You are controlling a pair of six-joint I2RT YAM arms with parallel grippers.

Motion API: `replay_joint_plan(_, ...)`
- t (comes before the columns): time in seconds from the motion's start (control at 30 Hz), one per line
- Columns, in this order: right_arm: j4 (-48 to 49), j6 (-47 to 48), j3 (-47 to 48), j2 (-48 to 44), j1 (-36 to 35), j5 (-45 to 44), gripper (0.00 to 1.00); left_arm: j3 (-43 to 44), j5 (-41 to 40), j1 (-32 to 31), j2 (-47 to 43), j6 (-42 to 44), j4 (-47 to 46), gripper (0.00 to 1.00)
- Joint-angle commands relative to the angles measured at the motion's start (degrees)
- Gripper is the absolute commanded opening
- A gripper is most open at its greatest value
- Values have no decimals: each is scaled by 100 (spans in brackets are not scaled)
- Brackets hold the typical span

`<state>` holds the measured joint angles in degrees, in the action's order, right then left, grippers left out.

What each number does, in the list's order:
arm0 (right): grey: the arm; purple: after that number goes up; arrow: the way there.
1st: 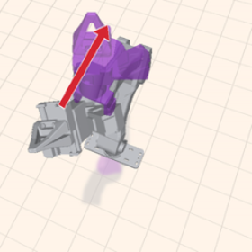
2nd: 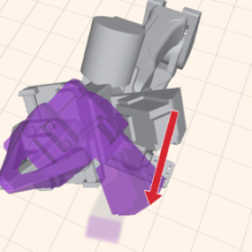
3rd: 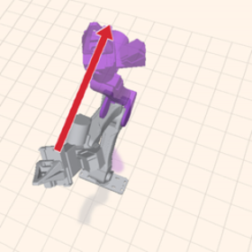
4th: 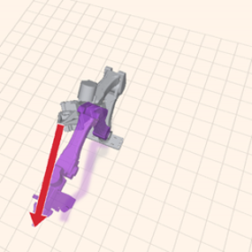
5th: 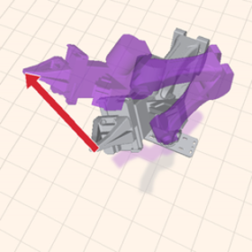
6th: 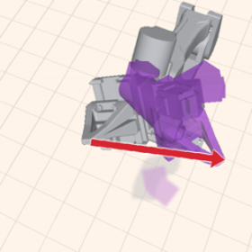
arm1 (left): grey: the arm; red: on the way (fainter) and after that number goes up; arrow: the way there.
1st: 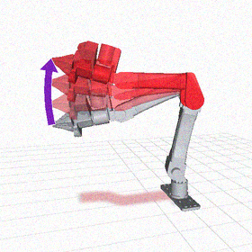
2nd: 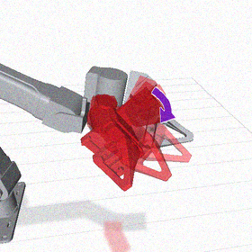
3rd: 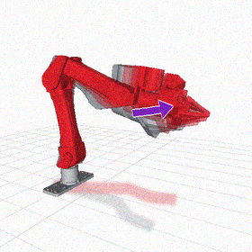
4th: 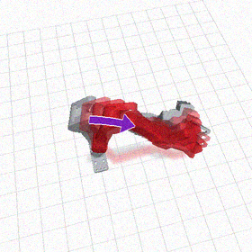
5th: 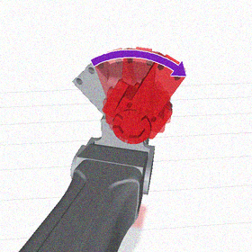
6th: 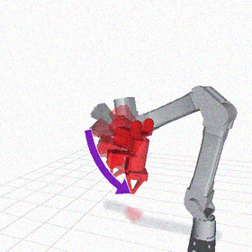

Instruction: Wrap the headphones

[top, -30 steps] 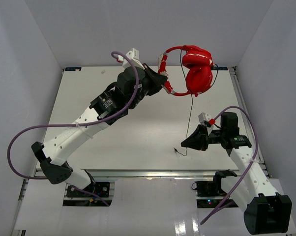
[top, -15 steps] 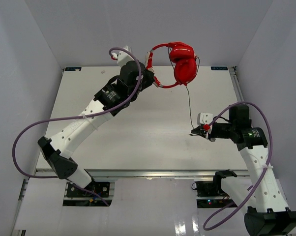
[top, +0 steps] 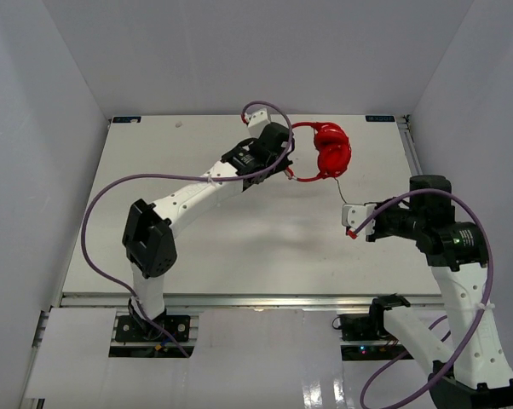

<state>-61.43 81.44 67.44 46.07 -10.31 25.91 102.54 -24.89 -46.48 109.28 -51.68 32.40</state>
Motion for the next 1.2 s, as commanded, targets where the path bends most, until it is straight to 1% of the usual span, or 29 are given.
replay_joint_plan(0.0,400,266,161,-198,-42,-901,8,242,351,-258,-56,21,-265,0)
replay_joint_plan(0.17,993,171,-160,-419,-36,-1236,8,158,742,-540,221,278,-266,0)
replay_joint_plan(0.33,1561,-211,-481,-559,-42,-1237,8,-19,959,-840,227,737,-278,0)
replay_joint_plan(0.47,1911,-411,-834,-513,-42,-1203,8,-432,1000,-1066,52,933,-337,0)
replay_joint_plan(0.6,2310,-597,-1099,-487,-42,-1239,8,-971,1204,-1181,-397,1084,-549,0)
replay_joint_plan(0.77,2153,-1058,-1064,-262,-42,-976,8,-1588,1476,-1223,-829,1181,-792,0)
replay_joint_plan(1.07,2203,-1660,-1248,-21,-33,-680,8,-2353,2047,-1270,-1515,1385,-1247,0)
replay_joint_plan(1.17,2186,-1985,-1273,94,-31,-476,8,-2695,2151,-1285,-1889,1419,-1354,0)
